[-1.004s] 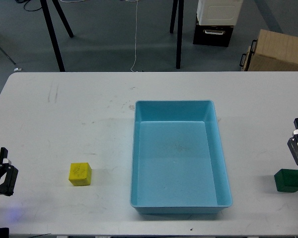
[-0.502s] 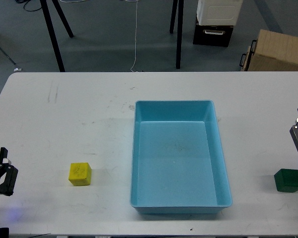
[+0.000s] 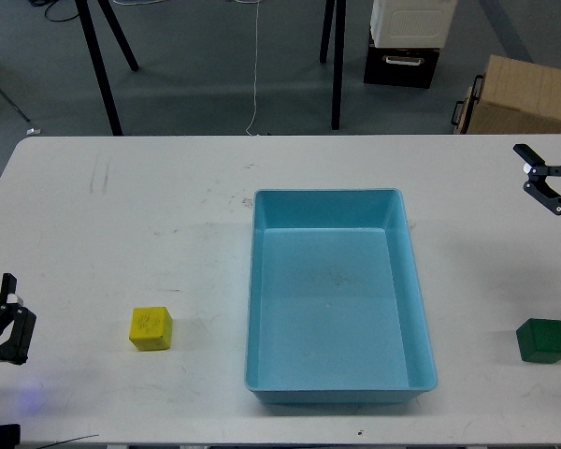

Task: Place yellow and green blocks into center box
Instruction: 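Move the right gripper over the dark green cube and lower it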

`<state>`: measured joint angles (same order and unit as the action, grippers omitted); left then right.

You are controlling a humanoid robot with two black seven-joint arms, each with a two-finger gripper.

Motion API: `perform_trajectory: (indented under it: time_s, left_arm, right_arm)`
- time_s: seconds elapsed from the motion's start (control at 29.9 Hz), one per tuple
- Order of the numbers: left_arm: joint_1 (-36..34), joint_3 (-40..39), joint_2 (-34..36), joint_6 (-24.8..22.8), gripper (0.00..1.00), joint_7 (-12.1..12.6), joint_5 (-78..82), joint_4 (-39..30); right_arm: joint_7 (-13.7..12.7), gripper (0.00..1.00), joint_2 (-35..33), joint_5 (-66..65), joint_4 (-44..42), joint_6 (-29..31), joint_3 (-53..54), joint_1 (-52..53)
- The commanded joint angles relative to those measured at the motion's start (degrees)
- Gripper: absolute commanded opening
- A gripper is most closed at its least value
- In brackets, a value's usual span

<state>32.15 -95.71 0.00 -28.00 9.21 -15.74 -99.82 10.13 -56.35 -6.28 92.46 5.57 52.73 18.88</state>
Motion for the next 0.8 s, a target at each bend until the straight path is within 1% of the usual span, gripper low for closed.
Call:
perform_trajectory:
  time_s: [0.0, 0.07, 0.13, 0.2, 0.23, 0.33, 0.4, 0.47, 0.54, 0.64, 0.7, 0.77]
  left_arm:
    - [-0.4, 0.4, 0.0, 0.0, 1.00, 0.0, 0.0, 0.4]
    - [-0.6, 0.9, 0.0, 0.0, 1.00, 0.0, 0.0, 0.9]
    - [-0.8, 1.0, 0.0, 0.0, 1.00, 0.0, 0.0, 1.2]
    - [-1.1, 1.1, 0.0, 0.0, 1.00, 0.0, 0.0, 1.5]
    - [-1.3, 1.1, 0.0, 0.0, 1.00, 0.1, 0.0, 1.6]
    - [-1.8, 1.7, 0.0, 0.0, 1.00, 0.1, 0.1, 1.9]
    - [-2.2, 1.9, 0.0, 0.0, 1.00, 0.2, 0.1, 2.0]
    - [-2.4, 2.1, 0.0, 0.0, 1.00, 0.2, 0.1, 2.1]
    - [-2.4, 2.5, 0.0, 0.0, 1.00, 0.2, 0.1, 2.4]
    - [-2.7, 2.6, 0.0, 0.0, 1.00, 0.3, 0.2, 2.4]
    - [-2.7, 2.6, 0.0, 0.0, 1.00, 0.4, 0.2, 2.4]
    - [-2.7, 2.6, 0.0, 0.0, 1.00, 0.4, 0.2, 2.4]
  right_arm:
    - [-5.5, 1.00, -2.4, -4.3, -3.2, -1.4, -17.7, 18.9]
    - [-8.3, 1.00, -2.1, -6.6, -4.9, -1.5, -28.6, 29.5]
    - [-10.0, 1.00, -0.6, -9.6, -5.8, -1.5, -38.1, 38.7]
    - [-12.3, 1.00, 1.5, -13.6, -6.2, -1.5, -46.6, 46.2]
    - [-14.0, 1.00, 2.2, -15.9, -6.2, -1.2, -51.2, 49.9]
    - [-18.0, 1.00, 2.6, -23.2, -5.7, 0.0, -61.1, 57.2]
    - [-19.6, 1.00, 2.4, -28.9, -5.2, 2.9, -66.2, 59.8]
    - [-20.4, 1.00, 1.7, -34.1, -4.4, 6.9, -68.8, 60.3]
    - [-20.8, 1.00, -0.5, -38.2, -3.3, 9.9, -69.9, 60.0]
    - [-22.1, 1.00, -3.2, -42.7, -0.3, 12.4, -70.1, 58.6]
    - [-23.2, 1.00, -3.9, -45.0, 1.6, 13.2, -70.1, 57.1]
    - [-24.0, 1.00, -6.3, -47.2, 3.0, 14.0, -70.1, 56.4]
